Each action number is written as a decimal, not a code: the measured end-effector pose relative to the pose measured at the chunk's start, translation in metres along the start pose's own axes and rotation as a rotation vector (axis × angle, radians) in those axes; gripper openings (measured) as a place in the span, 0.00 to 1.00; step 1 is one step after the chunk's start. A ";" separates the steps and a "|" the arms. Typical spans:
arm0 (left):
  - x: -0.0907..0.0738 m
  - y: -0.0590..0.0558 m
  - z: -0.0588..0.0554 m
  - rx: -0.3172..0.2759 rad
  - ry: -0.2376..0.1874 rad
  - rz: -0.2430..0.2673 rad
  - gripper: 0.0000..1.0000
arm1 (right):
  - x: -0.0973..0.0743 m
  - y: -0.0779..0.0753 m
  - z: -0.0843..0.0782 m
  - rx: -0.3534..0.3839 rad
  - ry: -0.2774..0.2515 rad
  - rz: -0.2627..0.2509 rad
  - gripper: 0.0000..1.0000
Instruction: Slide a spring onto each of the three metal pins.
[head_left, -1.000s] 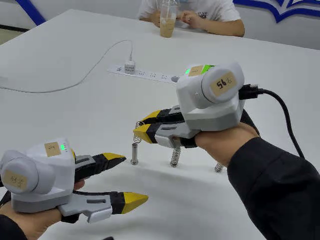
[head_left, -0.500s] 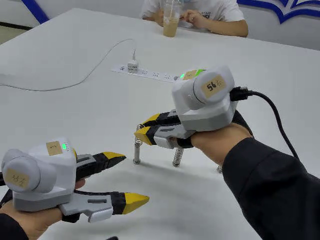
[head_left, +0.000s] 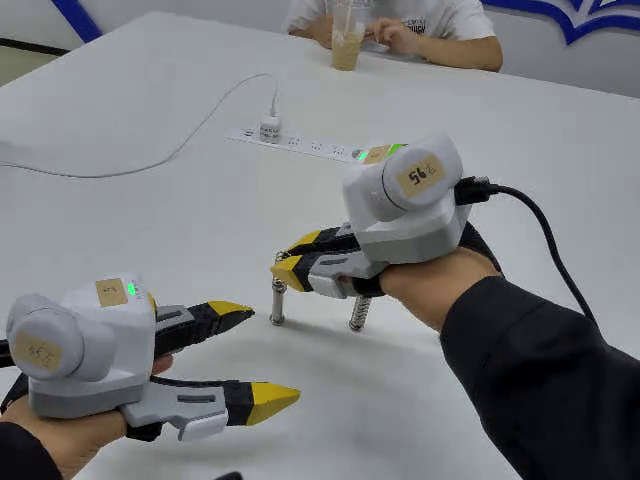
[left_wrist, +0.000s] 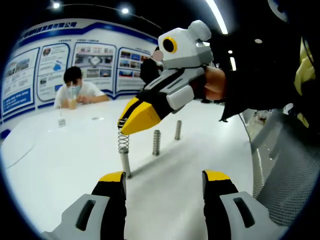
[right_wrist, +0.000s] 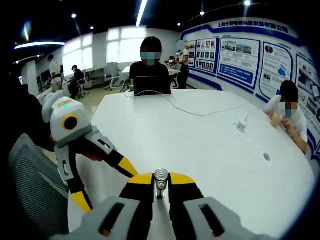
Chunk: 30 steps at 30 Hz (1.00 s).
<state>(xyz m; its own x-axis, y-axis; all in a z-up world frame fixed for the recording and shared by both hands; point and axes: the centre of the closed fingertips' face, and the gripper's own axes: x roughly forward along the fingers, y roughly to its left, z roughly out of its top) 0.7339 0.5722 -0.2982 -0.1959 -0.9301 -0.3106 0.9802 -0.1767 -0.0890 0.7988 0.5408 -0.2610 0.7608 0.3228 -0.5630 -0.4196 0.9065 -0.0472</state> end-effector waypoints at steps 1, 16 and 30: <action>0.000 0.000 0.000 0.000 0.001 0.000 0.63 | 0.001 0.000 -0.001 0.003 0.002 0.001 0.12; 0.000 0.002 -0.001 -0.006 0.003 0.004 0.63 | 0.015 0.003 -0.020 0.016 0.051 0.019 0.12; 0.000 0.003 -0.003 -0.011 0.004 0.006 0.62 | 0.025 0.003 -0.032 0.018 0.086 0.015 0.12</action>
<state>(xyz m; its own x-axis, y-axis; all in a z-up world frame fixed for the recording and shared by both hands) 0.7366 0.5727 -0.3008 -0.1900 -0.9299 -0.3149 0.9810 -0.1673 -0.0979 0.8002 0.5431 -0.3019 0.7086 0.3125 -0.6326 -0.4211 0.9067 -0.0238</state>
